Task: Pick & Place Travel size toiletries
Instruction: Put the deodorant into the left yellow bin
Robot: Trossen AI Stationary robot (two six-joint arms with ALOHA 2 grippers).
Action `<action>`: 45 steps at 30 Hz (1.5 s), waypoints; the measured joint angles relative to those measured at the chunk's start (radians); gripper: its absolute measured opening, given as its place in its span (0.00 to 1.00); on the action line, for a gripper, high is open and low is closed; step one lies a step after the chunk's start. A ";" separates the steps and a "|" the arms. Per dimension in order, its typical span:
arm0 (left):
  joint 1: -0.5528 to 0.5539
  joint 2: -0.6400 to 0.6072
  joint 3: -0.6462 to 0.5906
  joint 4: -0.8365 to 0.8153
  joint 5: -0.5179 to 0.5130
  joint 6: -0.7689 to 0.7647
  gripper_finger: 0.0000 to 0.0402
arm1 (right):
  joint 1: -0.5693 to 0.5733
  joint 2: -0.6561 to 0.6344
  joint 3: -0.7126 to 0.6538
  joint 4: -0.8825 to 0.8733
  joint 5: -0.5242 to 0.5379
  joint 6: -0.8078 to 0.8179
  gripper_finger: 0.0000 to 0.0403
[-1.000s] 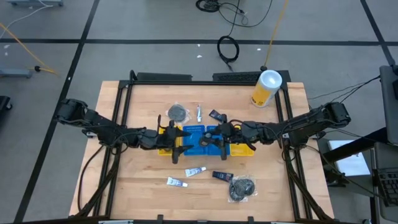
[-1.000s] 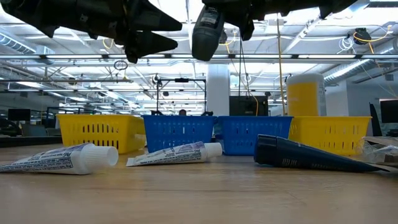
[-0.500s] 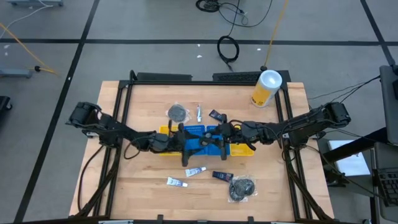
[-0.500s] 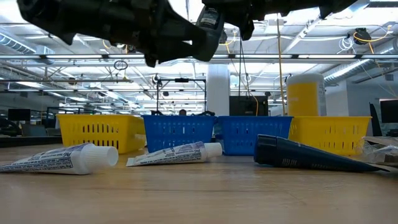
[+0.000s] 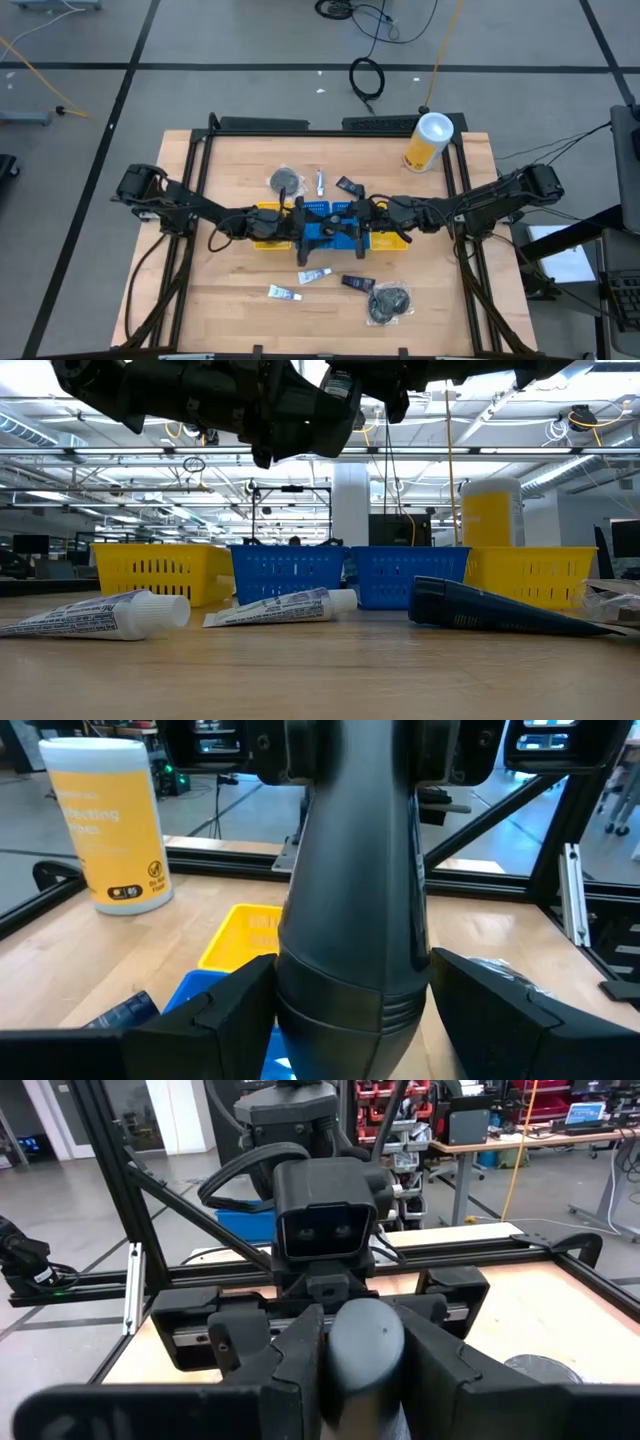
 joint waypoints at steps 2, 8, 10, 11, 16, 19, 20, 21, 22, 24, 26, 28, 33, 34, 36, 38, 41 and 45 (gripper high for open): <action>-0.001 0.006 0.000 0.006 0.001 0.000 0.64 | 0.000 0.000 0.000 0.000 0.000 0.000 0.22; 0.002 0.029 0.000 0.039 0.023 0.001 0.64 | 0.000 0.000 0.000 0.000 -0.001 0.000 0.22; 0.001 0.038 0.000 0.041 0.023 0.001 0.64 | 0.000 0.000 0.000 0.000 -0.001 0.000 0.22; 0.001 0.039 0.000 0.042 0.023 0.001 0.64 | 0.000 0.000 0.000 0.001 -0.001 0.000 0.22; 0.010 0.039 0.000 0.062 0.043 0.000 0.64 | 0.000 0.000 0.000 0.000 0.000 0.000 0.22; 0.012 0.040 0.000 0.062 0.048 -0.001 0.64 | 0.000 0.000 0.000 0.001 0.000 0.000 0.22; 0.012 0.040 0.000 0.062 0.048 -0.001 0.63 | 0.000 0.000 0.000 0.001 0.000 0.000 0.22; 0.012 0.040 0.000 0.060 0.048 -0.001 0.63 | 0.000 0.000 0.000 0.000 0.000 0.000 0.22; 0.012 0.040 0.000 0.058 0.048 -0.001 0.61 | 0.000 0.000 0.000 0.000 -0.001 0.000 0.22; 0.012 0.040 0.000 0.058 0.047 -0.001 0.56 | 0.000 0.000 0.000 0.000 -0.001 0.000 0.22; 0.012 0.040 0.000 0.057 0.045 0.000 0.49 | 0.000 0.000 0.000 0.000 0.001 0.001 0.22; 0.013 0.040 0.000 0.056 0.052 0.000 0.45 | 0.000 0.000 0.000 0.000 0.001 0.002 0.22; 0.021 0.040 0.000 0.055 0.083 0.000 0.45 | 0.000 0.000 0.000 0.000 0.002 0.003 0.22; 0.021 0.040 0.000 0.055 0.084 0.000 0.45 | 0.000 0.000 0.000 0.000 0.003 0.003 0.22; 0.025 0.040 0.000 0.054 0.091 0.000 0.45 | 0.000 0.000 0.000 0.000 0.004 0.003 0.22; 0.025 0.040 0.000 0.053 0.091 0.000 0.45 | 0.000 0.000 0.000 0.000 0.004 0.001 0.22; 0.024 0.040 0.000 0.052 0.096 -0.007 0.45 | 0.000 0.000 0.000 0.000 0.003 -0.022 0.24; 0.020 0.039 0.000 0.032 0.102 -0.028 0.45 | 0.000 0.000 0.000 -0.003 -0.002 -0.076 0.30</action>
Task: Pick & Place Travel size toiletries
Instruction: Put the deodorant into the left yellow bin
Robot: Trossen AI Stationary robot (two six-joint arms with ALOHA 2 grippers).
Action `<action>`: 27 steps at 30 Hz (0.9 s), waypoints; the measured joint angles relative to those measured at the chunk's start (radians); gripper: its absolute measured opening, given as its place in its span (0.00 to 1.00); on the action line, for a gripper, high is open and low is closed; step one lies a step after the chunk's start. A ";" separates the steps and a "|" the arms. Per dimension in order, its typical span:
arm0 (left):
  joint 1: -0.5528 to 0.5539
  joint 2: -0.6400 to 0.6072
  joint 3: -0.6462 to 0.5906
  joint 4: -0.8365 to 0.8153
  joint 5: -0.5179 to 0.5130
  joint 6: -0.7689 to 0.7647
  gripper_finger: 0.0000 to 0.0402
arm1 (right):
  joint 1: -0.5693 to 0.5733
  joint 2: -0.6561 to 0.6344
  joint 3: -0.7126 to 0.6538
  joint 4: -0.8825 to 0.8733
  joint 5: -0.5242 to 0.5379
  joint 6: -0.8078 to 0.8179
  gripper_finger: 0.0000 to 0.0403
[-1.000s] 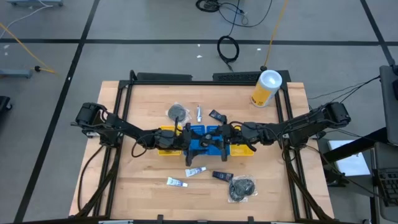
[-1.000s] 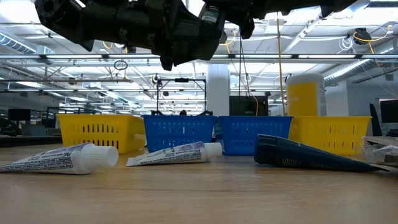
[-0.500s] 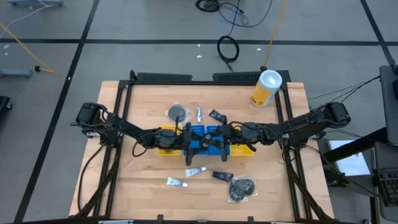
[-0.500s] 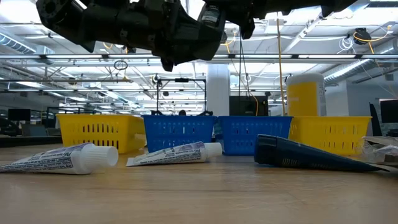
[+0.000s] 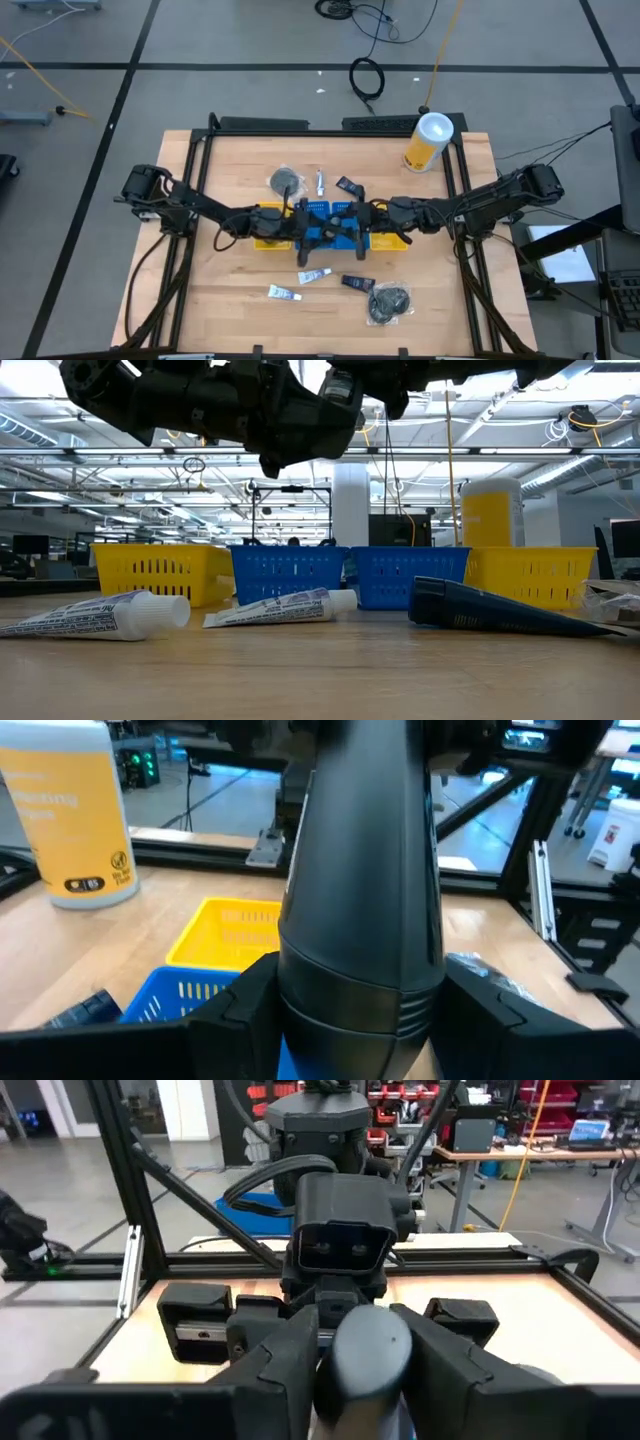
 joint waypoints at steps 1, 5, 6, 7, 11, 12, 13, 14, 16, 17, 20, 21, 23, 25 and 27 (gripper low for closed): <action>-0.003 0.000 0.000 -0.011 -0.003 -0.001 0.45 | 0.000 0.000 0.000 0.000 0.000 -0.007 0.32; -0.015 -0.019 -0.001 -0.090 -0.028 -0.023 0.45 | -0.001 0.000 0.000 -0.007 0.007 -0.029 0.36; -0.017 -0.029 -0.001 -0.117 -0.041 -0.025 0.45 | -0.001 0.000 0.000 -0.009 0.007 -0.035 0.36; -0.022 -0.043 -0.001 -0.145 -0.061 -0.028 0.45 | -0.001 0.000 0.000 -0.011 0.008 -0.041 0.37; -0.050 -0.124 -0.001 -0.301 -0.184 -0.052 0.45 | -0.001 -0.021 0.000 -0.035 0.008 -0.059 0.36; -0.059 -0.147 -0.001 -0.346 -0.216 -0.069 0.45 | -0.001 -0.031 0.000 -0.045 0.009 -0.059 0.36; -0.070 -0.174 -0.001 -0.404 -0.248 -0.086 0.45 | -0.001 -0.042 0.000 -0.067 0.008 -0.059 0.36; -0.081 -0.197 -0.001 -0.460 -0.282 -0.108 0.45 | -0.001 -0.055 0.000 -0.089 0.008 -0.059 0.35; -0.104 -0.235 -0.001 -0.551 -0.357 -0.167 0.45 | -0.001 -0.080 0.000 -0.126 0.008 -0.059 0.35; -0.118 -0.258 -0.001 -0.620 -0.402 -0.202 0.45 | 0.000 -0.092 0.000 -0.141 0.008 -0.059 0.35; -0.158 -0.304 -0.001 -0.763 -0.518 -0.320 0.45 | 0.000 -0.125 0.000 -0.181 0.008 -0.058 0.35; -0.169 -0.318 -0.001 -0.821 -0.541 -0.370 0.45 | 0.000 -0.130 0.000 -0.189 0.008 -0.057 0.35; -0.194 -0.342 -0.002 -0.918 -0.564 -0.477 0.45 | 0.000 -0.138 0.000 -0.210 0.008 -0.056 0.35; -0.212 -0.345 0.000 -0.972 -0.582 -0.577 0.45 | 0.000 -0.141 0.000 -0.220 0.007 -0.055 0.35; -0.236 -0.342 -0.001 -1.052 -0.603 -0.661 0.45 | 0.000 -0.142 0.000 -0.225 0.008 -0.055 0.35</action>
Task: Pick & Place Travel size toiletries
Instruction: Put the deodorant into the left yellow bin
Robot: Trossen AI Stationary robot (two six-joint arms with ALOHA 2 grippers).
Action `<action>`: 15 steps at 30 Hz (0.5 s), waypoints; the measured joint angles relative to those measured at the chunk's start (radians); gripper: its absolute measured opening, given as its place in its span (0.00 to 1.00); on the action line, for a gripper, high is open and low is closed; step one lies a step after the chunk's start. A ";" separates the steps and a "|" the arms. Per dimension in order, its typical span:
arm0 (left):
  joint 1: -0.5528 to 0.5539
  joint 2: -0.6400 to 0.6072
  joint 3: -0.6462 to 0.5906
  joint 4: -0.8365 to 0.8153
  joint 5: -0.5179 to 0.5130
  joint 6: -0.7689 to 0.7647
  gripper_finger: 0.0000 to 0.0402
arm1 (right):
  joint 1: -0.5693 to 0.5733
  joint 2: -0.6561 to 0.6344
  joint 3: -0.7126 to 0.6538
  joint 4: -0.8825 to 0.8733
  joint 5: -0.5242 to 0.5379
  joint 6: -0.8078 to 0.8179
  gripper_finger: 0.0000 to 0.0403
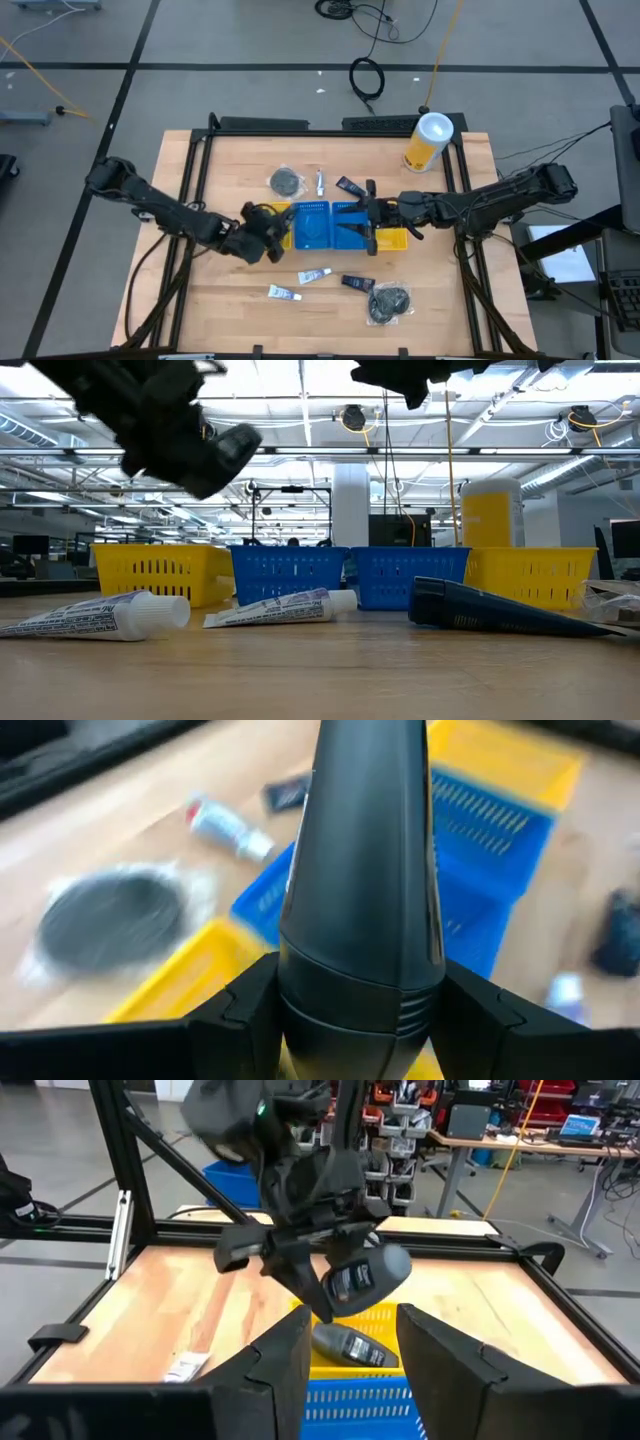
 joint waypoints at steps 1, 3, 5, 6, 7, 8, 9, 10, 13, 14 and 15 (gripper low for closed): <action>-0.011 0.000 -0.001 -0.033 -0.015 -0.040 0.45 | 0.000 0.000 0.000 -0.003 0.000 0.000 0.35; -0.022 -0.001 0.000 -0.093 -0.038 -0.123 0.45 | 0.000 0.001 0.000 -0.006 0.000 0.000 0.35; -0.023 0.000 0.000 -0.166 -0.034 -0.214 0.45 | 0.000 0.001 0.000 -0.006 0.000 0.000 0.35; -0.022 0.000 0.000 -0.192 -0.030 -0.255 0.45 | 0.000 0.001 0.000 -0.005 0.000 0.000 0.35; -0.022 0.000 0.000 -0.208 -0.030 -0.289 0.45 | 0.000 0.001 0.000 -0.006 0.000 0.001 0.35; -0.023 0.000 0.000 -0.217 -0.030 -0.316 0.45 | 0.000 0.001 0.000 -0.006 0.000 0.000 0.35; -0.023 0.000 0.000 -0.224 -0.029 -0.333 0.45 | 0.000 0.001 0.000 -0.006 0.000 0.001 0.35; -0.023 0.000 0.000 -0.226 -0.027 -0.343 0.45 | 0.000 0.001 0.000 -0.005 0.000 0.000 0.35; -0.023 0.000 0.000 -0.225 -0.017 -0.357 0.45 | 0.000 0.001 0.000 -0.005 0.000 0.001 0.35; -0.022 0.000 0.000 -0.226 -0.007 -0.358 0.45 | 0.000 0.001 0.000 -0.005 0.000 0.001 0.34; -0.022 0.000 0.000 -0.226 -0.003 -0.358 0.45 | 0.000 0.001 0.000 -0.005 0.000 0.001 0.34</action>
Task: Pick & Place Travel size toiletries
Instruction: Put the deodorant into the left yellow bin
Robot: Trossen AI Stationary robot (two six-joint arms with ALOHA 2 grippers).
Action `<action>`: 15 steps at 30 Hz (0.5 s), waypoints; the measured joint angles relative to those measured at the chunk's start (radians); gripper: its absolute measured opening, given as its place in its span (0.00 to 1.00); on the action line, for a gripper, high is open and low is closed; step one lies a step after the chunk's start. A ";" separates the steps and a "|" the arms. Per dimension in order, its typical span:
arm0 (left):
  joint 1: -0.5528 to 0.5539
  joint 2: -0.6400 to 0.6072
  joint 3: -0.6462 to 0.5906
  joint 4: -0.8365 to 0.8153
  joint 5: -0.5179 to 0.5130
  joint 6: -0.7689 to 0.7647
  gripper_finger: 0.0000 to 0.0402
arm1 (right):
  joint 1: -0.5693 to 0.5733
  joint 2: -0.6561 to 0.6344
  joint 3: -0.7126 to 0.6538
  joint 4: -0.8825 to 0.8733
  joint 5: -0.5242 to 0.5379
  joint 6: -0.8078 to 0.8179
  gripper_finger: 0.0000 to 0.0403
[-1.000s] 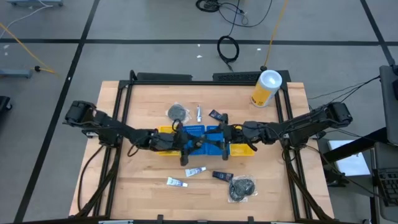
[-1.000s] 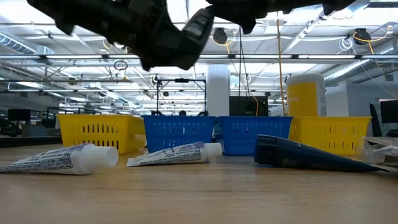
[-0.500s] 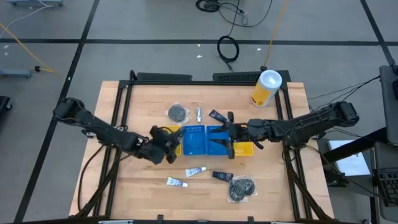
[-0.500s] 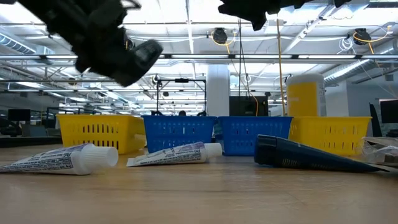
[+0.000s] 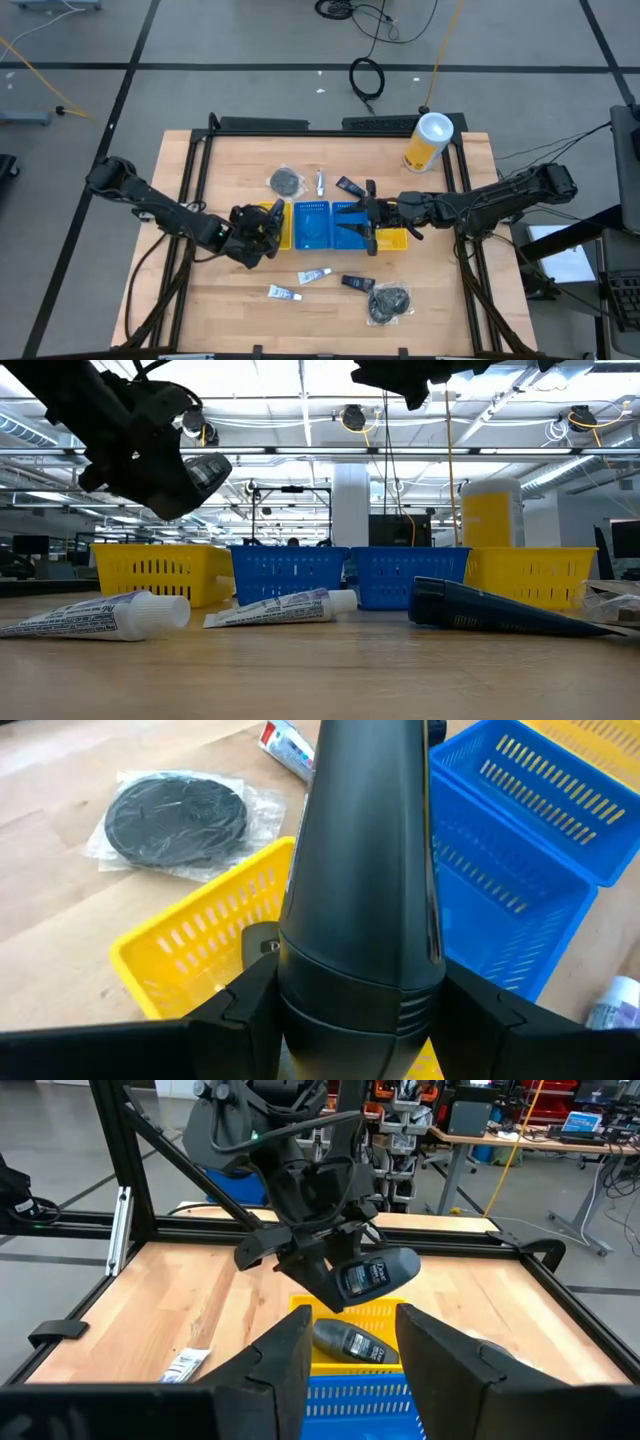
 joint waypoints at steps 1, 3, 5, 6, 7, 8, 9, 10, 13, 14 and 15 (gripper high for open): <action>0.000 0.000 0.000 0.000 0.000 0.000 0.45 | 0.000 0.000 0.000 0.000 0.000 0.000 0.34; -0.001 0.000 0.000 0.000 0.002 0.000 0.46 | 0.000 0.000 0.000 0.000 0.000 0.000 0.34; 0.000 0.000 0.000 0.000 0.011 0.000 0.49 | 0.000 0.000 0.000 0.000 0.000 0.000 0.34; 0.001 0.000 0.000 0.000 0.015 0.000 0.51 | 0.000 0.000 0.000 0.000 0.000 0.000 0.34; 0.001 0.000 0.000 0.000 0.016 0.000 0.52 | 0.000 0.000 0.000 0.000 0.000 0.000 0.34; 0.001 0.000 0.000 0.000 0.017 0.001 0.52 | 0.000 0.000 0.000 0.000 0.000 0.000 0.34; 0.001 0.000 0.000 0.000 0.017 0.001 0.53 | 0.000 0.000 0.000 0.000 0.000 0.000 0.33; 0.001 0.000 0.000 0.000 0.017 0.002 0.53 | 0.000 0.000 0.000 0.000 0.000 0.000 0.33; 0.001 0.000 0.000 0.000 0.018 0.003 0.52 | 0.000 0.000 0.000 0.000 0.000 0.000 0.33; 0.001 0.000 0.000 0.000 0.018 0.005 0.51 | 0.000 0.000 0.000 0.000 0.000 0.000 0.33; 0.001 0.000 0.000 0.000 0.018 0.005 0.51 | 0.000 0.000 0.000 0.000 0.000 0.000 0.33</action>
